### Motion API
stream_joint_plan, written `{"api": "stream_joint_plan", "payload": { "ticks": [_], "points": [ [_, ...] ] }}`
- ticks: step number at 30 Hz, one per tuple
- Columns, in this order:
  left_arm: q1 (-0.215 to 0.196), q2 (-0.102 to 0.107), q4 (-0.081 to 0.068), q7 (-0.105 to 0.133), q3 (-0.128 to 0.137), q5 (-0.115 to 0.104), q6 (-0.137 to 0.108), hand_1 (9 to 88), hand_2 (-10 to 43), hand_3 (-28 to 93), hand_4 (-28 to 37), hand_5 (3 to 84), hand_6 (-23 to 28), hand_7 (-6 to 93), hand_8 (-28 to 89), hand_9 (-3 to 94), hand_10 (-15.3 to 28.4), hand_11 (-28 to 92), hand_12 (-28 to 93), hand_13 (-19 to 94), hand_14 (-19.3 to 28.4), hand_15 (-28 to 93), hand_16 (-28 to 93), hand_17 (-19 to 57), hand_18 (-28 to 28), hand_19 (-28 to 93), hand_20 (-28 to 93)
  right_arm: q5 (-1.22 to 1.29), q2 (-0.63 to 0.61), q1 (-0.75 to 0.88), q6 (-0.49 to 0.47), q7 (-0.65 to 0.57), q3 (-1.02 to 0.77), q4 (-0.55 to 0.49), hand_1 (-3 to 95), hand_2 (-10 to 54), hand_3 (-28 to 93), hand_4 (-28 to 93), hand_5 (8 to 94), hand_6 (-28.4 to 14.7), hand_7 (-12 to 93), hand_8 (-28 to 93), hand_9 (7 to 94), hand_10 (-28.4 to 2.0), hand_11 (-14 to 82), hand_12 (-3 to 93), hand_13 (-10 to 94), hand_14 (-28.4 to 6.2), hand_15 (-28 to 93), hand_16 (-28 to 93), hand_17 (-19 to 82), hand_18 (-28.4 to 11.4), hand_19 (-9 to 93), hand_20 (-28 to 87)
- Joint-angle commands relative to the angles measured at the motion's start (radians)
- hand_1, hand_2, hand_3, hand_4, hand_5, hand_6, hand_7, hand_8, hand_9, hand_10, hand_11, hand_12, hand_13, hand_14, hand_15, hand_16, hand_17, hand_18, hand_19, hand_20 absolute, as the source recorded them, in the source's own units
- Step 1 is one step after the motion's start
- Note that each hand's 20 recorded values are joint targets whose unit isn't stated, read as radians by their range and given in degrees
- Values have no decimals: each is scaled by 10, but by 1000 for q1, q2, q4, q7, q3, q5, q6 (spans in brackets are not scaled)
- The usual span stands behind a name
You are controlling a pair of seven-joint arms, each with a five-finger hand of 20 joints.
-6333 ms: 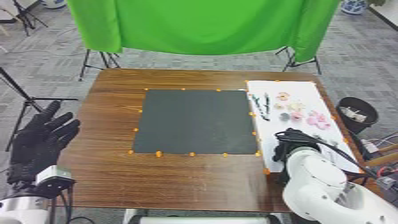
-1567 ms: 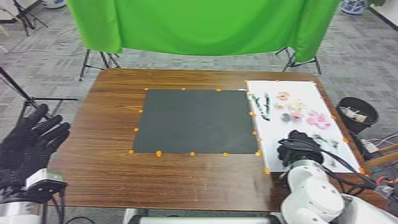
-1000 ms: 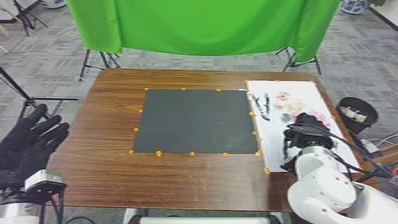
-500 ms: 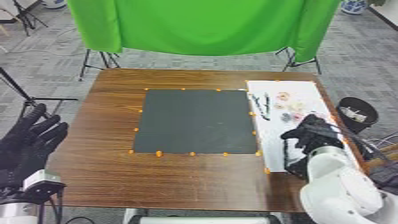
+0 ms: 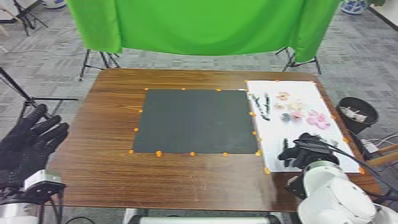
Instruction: Arrange flowers
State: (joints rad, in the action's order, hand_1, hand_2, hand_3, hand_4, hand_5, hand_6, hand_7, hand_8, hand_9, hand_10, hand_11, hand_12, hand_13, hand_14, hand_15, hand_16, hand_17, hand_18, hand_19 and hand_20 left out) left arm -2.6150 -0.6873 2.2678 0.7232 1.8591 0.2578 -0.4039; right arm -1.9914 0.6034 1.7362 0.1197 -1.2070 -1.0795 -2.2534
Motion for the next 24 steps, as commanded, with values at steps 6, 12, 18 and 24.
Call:
{"api": "stream_joint_plan", "payload": {
  "ticks": [6, 12, 18, 24],
  "points": [
    [-5, -16, 8, -13, 4, 8, -5, 297, 68, 646, -214, 362, 90, 106, -81, 327, 190, 278, 107, 209, 251, 519, -117, -84, 222, 448, 66, -13, 21, -12, -44, -19, 48, 11, 440, -80, 686, -187, 739, -116, 149, -81, 809, -184, 323, 180, 801, -95, 667, 128, 627, -121, 932, 107],
    [6, -24, 9, -32, 3, 20, -1, 297, 68, 646, -214, 362, 90, 105, -81, 326, 189, 276, 106, 209, 251, 520, -117, -84, 222, 447, 66, 4, 33, -14, -36, -37, 64, 36, 469, -78, 688, -202, 749, -109, 155, -31, 819, -179, 320, 183, 807, -94, 663, 130, 629, -121, 932, 107],
    [9, -36, 8, -44, 8, 29, 3, 298, 68, 646, -214, 362, 90, 107, -81, 326, 189, 276, 106, 209, 251, 519, -117, -84, 222, 447, 66, 11, 36, -33, -48, -51, 101, 63, 496, -87, 678, -211, 757, -110, 152, 44, 827, -176, 320, 184, 810, -92, 661, 133, 631, -120, 932, 106],
    [15, -42, 8, -57, 10, 37, 6, 297, 68, 646, -214, 362, 90, 106, -81, 325, 189, 276, 106, 209, 251, 519, -117, -84, 222, 448, 66, 25, 32, -34, -139, -40, 147, 55, 503, -94, 673, -210, 766, -106, 151, 70, 831, -173, 322, 187, 811, -92, 660, 137, 632, -118, 932, 106]
  ]
}}
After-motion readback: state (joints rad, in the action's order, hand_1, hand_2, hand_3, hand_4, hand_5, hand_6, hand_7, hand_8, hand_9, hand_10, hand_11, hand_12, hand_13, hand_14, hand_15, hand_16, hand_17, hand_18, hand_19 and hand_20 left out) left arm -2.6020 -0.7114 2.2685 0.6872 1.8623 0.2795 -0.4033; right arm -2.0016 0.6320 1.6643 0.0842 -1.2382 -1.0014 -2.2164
